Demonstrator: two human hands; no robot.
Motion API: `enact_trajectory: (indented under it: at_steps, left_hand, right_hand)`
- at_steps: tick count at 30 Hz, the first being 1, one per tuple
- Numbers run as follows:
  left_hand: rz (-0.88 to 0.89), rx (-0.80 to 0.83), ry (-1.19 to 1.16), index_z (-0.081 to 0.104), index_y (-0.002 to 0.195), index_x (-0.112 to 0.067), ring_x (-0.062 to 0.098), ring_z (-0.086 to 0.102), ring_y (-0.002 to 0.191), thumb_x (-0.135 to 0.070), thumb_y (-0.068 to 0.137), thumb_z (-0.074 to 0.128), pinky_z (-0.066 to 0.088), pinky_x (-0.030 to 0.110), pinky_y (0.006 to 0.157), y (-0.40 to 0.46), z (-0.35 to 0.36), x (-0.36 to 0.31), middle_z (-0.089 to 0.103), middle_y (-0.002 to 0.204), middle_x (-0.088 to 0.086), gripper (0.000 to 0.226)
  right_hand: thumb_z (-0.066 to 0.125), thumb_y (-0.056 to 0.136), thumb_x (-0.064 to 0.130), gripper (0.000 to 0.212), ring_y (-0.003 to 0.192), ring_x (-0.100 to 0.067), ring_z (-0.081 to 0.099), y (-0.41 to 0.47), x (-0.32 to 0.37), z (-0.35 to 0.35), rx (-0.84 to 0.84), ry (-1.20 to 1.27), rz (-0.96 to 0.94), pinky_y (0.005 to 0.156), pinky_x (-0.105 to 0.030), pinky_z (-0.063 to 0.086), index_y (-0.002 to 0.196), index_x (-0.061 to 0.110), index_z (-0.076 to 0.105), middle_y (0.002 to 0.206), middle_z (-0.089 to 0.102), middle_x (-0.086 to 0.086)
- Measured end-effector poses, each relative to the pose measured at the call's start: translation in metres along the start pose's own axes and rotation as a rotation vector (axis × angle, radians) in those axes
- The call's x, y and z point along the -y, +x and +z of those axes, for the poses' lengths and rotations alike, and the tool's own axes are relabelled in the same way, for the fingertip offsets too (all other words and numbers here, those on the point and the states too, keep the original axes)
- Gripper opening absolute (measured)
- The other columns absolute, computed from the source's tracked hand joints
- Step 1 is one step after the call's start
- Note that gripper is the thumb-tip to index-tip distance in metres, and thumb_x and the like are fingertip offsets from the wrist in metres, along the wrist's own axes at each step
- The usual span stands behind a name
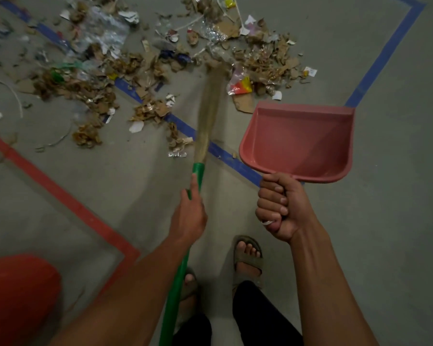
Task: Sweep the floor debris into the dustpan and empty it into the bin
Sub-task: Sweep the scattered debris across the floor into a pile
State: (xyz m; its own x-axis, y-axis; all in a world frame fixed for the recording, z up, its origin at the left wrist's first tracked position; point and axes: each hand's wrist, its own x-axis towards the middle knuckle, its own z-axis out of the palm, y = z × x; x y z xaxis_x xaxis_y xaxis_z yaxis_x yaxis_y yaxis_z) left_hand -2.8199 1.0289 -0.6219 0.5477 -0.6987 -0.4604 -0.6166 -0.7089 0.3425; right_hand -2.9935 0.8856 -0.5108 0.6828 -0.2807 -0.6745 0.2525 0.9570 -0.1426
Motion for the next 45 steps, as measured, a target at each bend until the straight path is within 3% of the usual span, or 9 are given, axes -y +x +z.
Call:
enact_trajectory:
  at_steps: [5,9,15,19,23,30,34,41,45]
  left_hand:
    - [0.192,0.242,0.222,-0.011,0.16,-0.041,0.036,0.055,0.074,-0.017,0.099,0.048,0.052,0.05,0.066,-0.012,0.022,0.025,0.036,0.125,0.011,0.088]
    - [0.092,0.369,0.335,-0.006,0.162,-0.038,0.041,0.061,0.099,-0.019,0.096,0.051,0.055,0.051,0.085,0.005,0.013,0.051,0.037,0.136,0.015,0.089]
    - [-0.344,0.201,0.209,-0.006,0.165,-0.029,0.046,0.049,0.131,-0.022,0.104,0.04,0.041,0.055,0.108,0.049,-0.037,0.081,0.032,0.151,0.023,0.076]
    - [-0.389,-0.011,0.114,-0.009,0.164,-0.022,0.042,0.056,0.113,-0.015,0.103,0.045,0.047,0.053,0.094,0.057,-0.069,0.09,0.034,0.143,0.023,0.081]
    - [-0.246,-0.156,-0.016,-0.002,0.164,-0.024,0.029,0.046,0.084,-0.028,0.11,0.034,0.04,0.044,0.077,0.047,-0.066,0.1,0.04,0.132,0.019,0.065]
    - [0.052,0.053,0.082,0.003,0.165,-0.032,0.033,0.056,0.086,-0.036,0.11,0.032,0.048,0.043,0.076,0.024,-0.015,0.124,0.048,0.121,0.012,0.062]
    - [-0.007,0.261,0.237,0.003,0.164,-0.036,0.036,0.06,0.1,-0.038,0.109,0.029,0.05,0.042,0.082,0.026,-0.009,0.147,0.052,0.127,0.016,0.061]
    - [-0.411,0.106,0.237,0.005,0.164,-0.024,0.045,0.056,0.124,-0.025,0.103,0.037,0.048,0.052,0.102,0.082,-0.075,0.204,0.05,0.143,0.027,0.069]
    - [-0.487,-0.085,0.191,-0.003,0.164,-0.022,0.048,0.052,0.125,-0.023,0.105,0.04,0.044,0.057,0.102,0.09,-0.119,0.221,0.042,0.144,0.028,0.073]
  right_hand:
    - [0.045,0.097,0.02,0.043,0.026,-0.004,0.018,0.014,-0.005,0.01,0.033,-0.044,0.033,0.034,-0.018,0.01,0.056,0.024,0.034,0.038,0.021,0.01]
    - [0.047,0.097,0.02,0.042,0.027,-0.003,0.018,0.017,-0.002,0.011,0.002,-0.068,0.028,0.034,-0.017,0.01,0.059,0.025,0.03,0.039,0.02,0.011]
    - [0.047,0.097,0.02,0.043,0.027,-0.003,0.017,0.02,-0.001,0.015,-0.018,-0.105,0.042,0.033,-0.016,0.012,0.059,0.026,0.029,0.039,0.019,0.011]
    - [0.046,0.097,0.02,0.043,0.028,-0.004,0.012,0.024,-0.002,0.02,-0.011,-0.12,0.065,0.034,-0.017,0.01,0.057,0.025,0.03,0.039,0.019,0.011]
    - [0.046,0.097,0.02,0.043,0.031,-0.006,0.007,0.025,-0.002,0.024,-0.019,-0.134,0.073,0.034,-0.018,0.009,0.056,0.025,0.031,0.038,0.02,0.01]
    - [0.047,0.095,0.02,0.043,0.026,-0.004,0.016,0.035,-0.015,0.033,0.005,-0.156,0.092,0.033,-0.016,0.012,0.055,0.025,0.033,0.037,0.021,0.011]
    - [0.046,0.096,0.02,0.044,0.028,-0.005,0.011,0.042,-0.022,0.039,0.021,-0.164,0.116,0.036,-0.017,0.008,0.054,0.025,0.034,0.037,0.021,0.011]
    - [0.047,0.095,0.019,0.042,0.026,-0.004,0.019,0.056,-0.037,0.057,0.063,-0.196,0.157,0.034,-0.016,0.011,0.056,0.025,0.031,0.038,0.021,0.01]
    - [0.049,0.094,0.019,0.042,0.026,-0.004,0.018,0.063,-0.051,0.066,0.07,-0.221,0.196,0.033,-0.017,0.011,0.058,0.025,0.029,0.039,0.02,0.01]
